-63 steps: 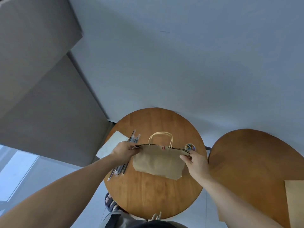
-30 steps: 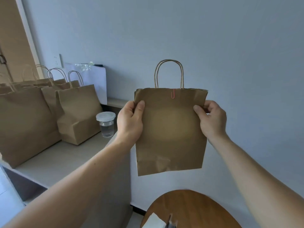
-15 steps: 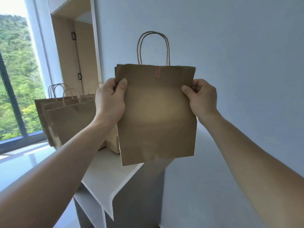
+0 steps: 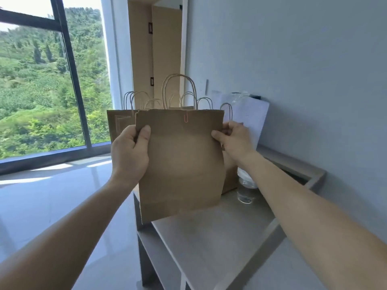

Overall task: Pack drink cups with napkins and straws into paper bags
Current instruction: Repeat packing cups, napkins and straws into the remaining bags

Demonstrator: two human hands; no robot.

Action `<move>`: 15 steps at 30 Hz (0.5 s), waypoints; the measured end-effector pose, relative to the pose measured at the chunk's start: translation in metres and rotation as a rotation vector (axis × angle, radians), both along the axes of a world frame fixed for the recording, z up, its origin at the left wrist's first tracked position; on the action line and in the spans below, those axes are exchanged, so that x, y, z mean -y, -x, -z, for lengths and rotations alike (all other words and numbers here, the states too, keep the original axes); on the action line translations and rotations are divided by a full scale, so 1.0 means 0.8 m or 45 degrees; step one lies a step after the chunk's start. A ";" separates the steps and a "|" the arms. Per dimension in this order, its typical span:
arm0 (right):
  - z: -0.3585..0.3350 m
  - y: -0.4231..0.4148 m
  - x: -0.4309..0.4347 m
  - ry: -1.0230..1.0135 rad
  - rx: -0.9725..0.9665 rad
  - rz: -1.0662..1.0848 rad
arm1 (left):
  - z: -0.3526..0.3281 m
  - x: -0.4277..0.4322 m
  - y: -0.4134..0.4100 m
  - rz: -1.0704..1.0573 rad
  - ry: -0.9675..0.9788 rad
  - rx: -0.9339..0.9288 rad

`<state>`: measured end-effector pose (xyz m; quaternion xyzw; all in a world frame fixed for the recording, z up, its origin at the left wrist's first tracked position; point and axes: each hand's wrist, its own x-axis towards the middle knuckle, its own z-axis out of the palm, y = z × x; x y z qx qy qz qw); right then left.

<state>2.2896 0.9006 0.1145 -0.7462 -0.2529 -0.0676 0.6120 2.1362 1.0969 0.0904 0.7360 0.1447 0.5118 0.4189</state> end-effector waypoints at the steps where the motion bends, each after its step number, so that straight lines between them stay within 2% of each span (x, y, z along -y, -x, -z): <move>1: 0.008 -0.007 -0.017 0.011 -0.015 -0.020 | 0.011 -0.012 -0.001 -0.018 0.011 -0.006; 7: 0.045 -0.039 -0.094 0.300 -0.036 -0.014 | 0.071 -0.058 -0.018 -0.090 0.061 -0.100; 15: 0.034 -0.075 -0.121 0.380 0.058 0.109 | 0.110 -0.059 -0.064 -0.073 0.075 0.060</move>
